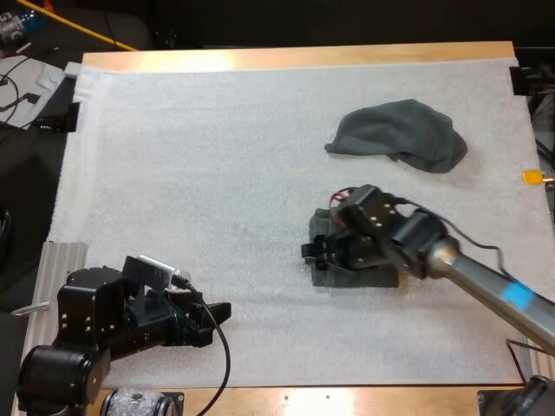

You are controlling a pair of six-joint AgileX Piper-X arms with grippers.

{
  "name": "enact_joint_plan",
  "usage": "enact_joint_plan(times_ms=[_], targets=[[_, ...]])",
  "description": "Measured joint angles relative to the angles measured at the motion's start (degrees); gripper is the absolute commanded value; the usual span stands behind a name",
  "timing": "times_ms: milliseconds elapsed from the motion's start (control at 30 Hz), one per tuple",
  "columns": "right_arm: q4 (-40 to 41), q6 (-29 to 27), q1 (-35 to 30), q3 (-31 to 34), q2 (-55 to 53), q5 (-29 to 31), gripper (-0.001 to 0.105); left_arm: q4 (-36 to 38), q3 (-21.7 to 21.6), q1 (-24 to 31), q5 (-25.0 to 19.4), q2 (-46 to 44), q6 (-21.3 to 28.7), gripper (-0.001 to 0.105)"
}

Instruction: Pick towel from pile, fold and stack

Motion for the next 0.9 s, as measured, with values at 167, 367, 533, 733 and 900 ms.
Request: enact_joint_plan(times_ms=[167, 367, 533, 733, 900], targets=[[6.46, -2.87, 0.0, -0.01, -8.8, 4.92, 0.065, -0.11, 0.21, 0.0, 0.0, 0.0, 0.0, 0.057], [14.5, -4.83, 0.0, -0.01, -19.73, 9.47, 0.066, -0.25, 0.84, 0.0, 0.0, 0.0, 0.0, 0.058], [23.35, -5.22, 0.0, -0.42, -32.58, 12.52, 0.065, -0.58, 1.43, -0.14, 0.0, 0.0, 0.0, 0.058], [25.28, -5.04, 0.0, -0.01, -35.69, 12.42, 0.065, -0.69, 3.04, -0.14, 0.06, 0.0, 0.0, 0.058], [29.18, -4.86, 0.0, -0.29, -44.53, 14.41, 0.065, -1.4, 3.42, -0.14, 0.06, 0.0, 0.0, 0.058]])
